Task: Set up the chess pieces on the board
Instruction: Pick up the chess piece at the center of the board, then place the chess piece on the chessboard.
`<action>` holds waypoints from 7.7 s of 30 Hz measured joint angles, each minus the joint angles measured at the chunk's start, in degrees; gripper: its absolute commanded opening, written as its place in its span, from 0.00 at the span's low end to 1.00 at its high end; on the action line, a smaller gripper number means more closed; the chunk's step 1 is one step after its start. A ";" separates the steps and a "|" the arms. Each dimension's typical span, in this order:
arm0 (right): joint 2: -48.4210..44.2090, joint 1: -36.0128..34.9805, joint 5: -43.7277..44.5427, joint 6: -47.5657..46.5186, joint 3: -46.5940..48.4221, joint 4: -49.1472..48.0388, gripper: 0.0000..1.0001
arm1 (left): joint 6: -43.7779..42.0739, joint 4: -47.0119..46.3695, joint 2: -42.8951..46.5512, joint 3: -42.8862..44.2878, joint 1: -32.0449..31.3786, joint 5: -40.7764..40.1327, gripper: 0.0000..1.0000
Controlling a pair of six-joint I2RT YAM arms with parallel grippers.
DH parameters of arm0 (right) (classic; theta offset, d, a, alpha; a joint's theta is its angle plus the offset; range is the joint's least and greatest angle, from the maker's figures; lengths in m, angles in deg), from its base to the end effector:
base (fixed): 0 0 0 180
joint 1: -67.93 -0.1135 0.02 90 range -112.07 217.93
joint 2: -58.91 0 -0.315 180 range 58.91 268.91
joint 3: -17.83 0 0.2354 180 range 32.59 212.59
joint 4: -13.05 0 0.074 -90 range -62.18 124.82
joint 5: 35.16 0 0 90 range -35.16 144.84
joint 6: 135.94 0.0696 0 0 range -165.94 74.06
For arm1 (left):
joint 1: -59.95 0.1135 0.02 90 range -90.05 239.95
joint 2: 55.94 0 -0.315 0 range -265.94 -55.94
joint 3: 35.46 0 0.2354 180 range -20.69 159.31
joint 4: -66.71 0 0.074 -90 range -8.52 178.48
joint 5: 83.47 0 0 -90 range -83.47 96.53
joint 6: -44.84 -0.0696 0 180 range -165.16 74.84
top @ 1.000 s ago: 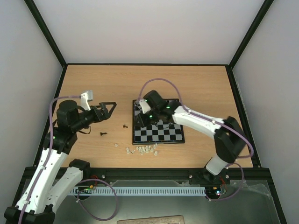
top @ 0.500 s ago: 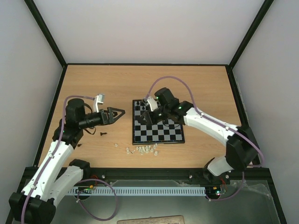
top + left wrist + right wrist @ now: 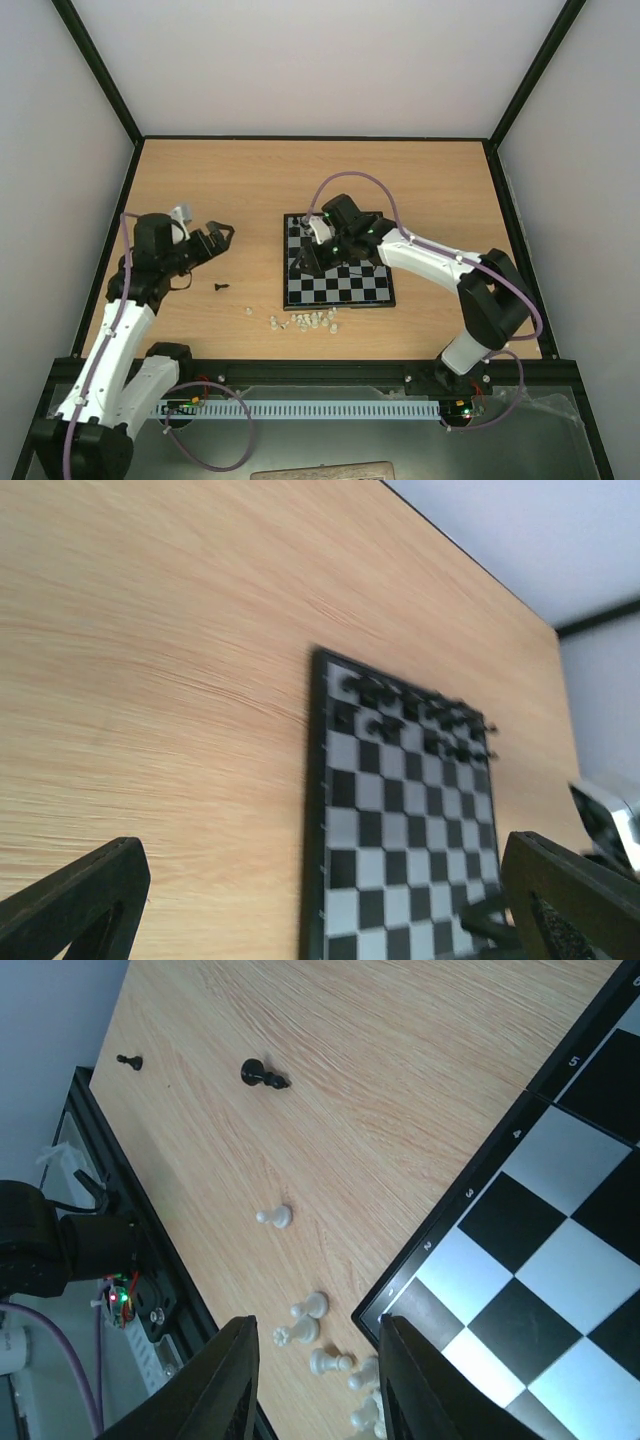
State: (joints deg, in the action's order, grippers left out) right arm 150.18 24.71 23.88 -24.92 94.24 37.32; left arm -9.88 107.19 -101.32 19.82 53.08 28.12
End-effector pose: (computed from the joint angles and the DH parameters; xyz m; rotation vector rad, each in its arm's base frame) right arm 0.2365 0.2714 0.2837 -0.7735 2.2981 1.1718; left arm 0.1459 -0.0434 0.3076 -0.3026 2.1542 -0.8285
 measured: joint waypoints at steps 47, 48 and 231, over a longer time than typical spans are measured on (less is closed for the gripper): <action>9.79 -11.02 6.14 4.74 13.18 6.05 0.35 | 21.35 23.78 -5.27 4.66 19.45 -36.74 0.99; 10.05 -11.32 6.60 4.83 13.18 6.27 0.35 | 22.36 23.78 -6.95 3.85 19.45 -37.40 0.99; -25.55 10.25 23.43 5.97 -4.94 13.88 0.38 | -14.51 25.27 -90.05 77.09 -33.70 -22.10 0.05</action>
State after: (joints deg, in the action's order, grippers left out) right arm 124.63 34.96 47.31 -18.96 89.30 51.20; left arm -24.39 132.46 -191.37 96.91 19.38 6.02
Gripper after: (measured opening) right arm 0.376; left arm 0.087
